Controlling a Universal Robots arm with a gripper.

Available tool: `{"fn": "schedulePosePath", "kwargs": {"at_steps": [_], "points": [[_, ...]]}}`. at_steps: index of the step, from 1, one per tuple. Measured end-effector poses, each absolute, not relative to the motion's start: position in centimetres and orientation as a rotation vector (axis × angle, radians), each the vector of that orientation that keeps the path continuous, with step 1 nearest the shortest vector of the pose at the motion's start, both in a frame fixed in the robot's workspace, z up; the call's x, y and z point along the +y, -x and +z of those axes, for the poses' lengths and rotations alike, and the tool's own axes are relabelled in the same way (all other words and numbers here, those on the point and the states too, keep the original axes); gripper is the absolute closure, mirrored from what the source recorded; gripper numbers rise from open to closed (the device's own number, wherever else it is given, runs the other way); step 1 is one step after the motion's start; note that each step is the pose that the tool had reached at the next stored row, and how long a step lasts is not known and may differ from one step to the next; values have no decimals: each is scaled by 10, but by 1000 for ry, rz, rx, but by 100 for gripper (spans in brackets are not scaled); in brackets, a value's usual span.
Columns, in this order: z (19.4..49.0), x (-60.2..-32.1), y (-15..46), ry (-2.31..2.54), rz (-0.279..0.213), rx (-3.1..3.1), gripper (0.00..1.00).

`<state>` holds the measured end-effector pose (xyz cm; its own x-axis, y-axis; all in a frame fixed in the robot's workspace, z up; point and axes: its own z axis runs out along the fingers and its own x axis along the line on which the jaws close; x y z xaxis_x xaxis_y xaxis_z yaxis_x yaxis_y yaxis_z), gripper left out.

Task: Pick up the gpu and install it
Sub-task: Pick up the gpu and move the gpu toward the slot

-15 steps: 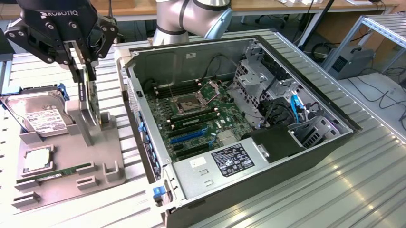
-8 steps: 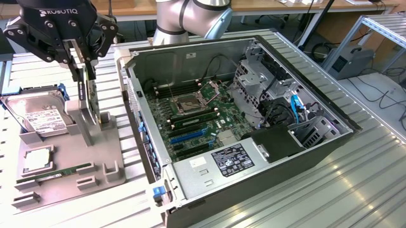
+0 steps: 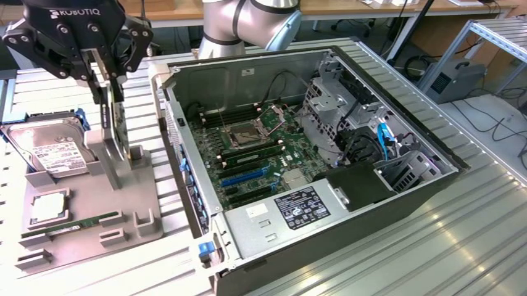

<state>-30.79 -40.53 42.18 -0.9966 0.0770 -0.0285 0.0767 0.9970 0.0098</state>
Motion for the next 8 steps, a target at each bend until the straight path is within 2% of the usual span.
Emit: {"fn": "schedulePosePath", "kwargs": {"at_steps": [8], "points": [[424,-405,308,-120,14,3110,73]]}}
